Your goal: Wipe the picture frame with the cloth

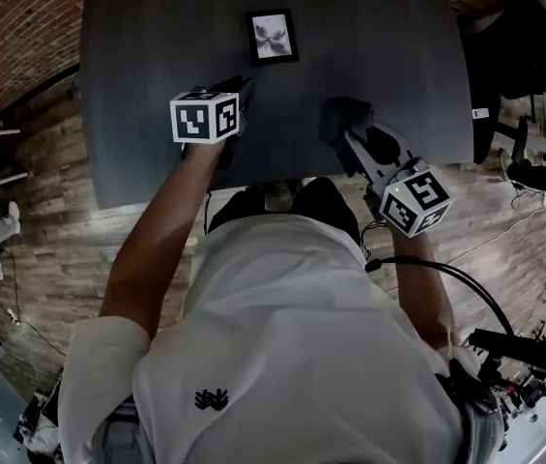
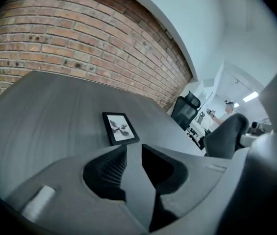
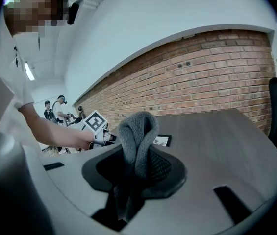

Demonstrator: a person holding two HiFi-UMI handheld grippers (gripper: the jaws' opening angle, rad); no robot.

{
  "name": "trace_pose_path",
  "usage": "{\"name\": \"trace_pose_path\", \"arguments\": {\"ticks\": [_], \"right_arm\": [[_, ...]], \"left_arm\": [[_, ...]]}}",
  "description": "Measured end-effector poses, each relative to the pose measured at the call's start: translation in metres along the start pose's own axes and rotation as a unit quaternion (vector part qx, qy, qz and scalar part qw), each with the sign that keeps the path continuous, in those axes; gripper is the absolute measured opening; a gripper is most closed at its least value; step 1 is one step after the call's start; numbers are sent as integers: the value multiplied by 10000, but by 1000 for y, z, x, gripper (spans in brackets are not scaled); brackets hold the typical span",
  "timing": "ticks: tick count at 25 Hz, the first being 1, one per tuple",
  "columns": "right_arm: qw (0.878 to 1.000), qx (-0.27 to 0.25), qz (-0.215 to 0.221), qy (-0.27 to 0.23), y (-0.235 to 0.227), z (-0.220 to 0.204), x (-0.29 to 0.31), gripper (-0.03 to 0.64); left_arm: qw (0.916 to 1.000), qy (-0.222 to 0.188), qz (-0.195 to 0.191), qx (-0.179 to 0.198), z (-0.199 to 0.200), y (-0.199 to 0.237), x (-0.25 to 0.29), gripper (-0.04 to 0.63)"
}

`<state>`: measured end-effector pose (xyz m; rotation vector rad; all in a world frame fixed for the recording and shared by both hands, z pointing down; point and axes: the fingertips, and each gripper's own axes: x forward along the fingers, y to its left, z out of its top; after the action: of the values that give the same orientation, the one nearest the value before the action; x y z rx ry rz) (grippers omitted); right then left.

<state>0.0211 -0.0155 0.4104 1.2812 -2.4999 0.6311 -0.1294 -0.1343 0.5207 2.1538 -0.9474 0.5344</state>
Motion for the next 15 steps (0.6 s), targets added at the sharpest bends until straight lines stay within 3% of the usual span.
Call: {"name": "trace_pose_path", "arguments": {"ticks": [9, 15], "right_arm": [[9988, -266, 336, 237, -50, 20, 5, 109], [9979, -115, 495, 410, -105, 14, -9, 109]], "left_arm": [[9965, 199, 573, -578, 12, 39, 78, 88], [9904, 360, 1081, -780, 17, 61, 120, 97]]}}
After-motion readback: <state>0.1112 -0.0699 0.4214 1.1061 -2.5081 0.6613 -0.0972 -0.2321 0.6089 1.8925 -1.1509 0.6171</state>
